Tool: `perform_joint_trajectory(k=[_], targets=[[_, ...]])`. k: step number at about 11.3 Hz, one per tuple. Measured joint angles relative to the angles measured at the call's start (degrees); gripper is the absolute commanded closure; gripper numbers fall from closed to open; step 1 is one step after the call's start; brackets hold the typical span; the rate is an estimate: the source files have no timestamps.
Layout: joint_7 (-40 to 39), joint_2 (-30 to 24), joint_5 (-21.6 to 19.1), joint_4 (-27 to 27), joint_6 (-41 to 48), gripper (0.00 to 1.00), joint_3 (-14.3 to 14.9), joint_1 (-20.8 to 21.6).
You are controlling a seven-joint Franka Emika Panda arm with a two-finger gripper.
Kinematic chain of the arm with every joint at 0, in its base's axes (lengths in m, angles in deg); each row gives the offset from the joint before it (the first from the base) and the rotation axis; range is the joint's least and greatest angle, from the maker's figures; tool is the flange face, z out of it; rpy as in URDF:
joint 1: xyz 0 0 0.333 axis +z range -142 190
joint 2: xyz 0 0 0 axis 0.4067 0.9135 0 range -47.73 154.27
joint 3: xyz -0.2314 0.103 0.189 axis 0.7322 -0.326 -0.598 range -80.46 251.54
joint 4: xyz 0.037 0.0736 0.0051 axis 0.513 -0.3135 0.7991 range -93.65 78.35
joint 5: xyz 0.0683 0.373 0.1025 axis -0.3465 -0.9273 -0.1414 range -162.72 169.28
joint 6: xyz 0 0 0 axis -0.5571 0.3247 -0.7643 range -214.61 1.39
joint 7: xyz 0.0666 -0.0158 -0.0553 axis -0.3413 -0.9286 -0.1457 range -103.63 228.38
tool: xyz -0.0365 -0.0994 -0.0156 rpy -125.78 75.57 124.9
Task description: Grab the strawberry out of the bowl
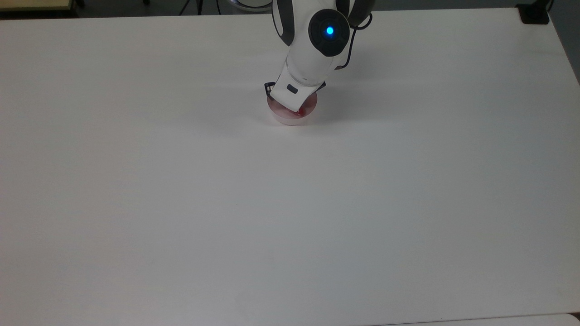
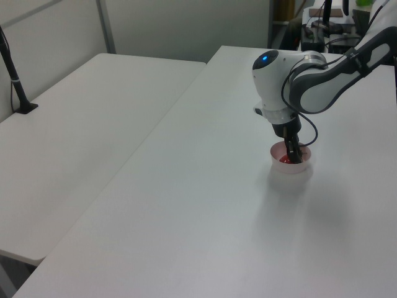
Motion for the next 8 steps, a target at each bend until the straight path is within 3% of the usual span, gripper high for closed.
perform_joint_trajectory(k=[2,8], targets=[[0.0,-0.1,0.0,0.0,-0.2,0.79,0.0,0.0],[0.4,-1.1,0.0,2.2,-0.4,0.79,0.0,-0.2]])
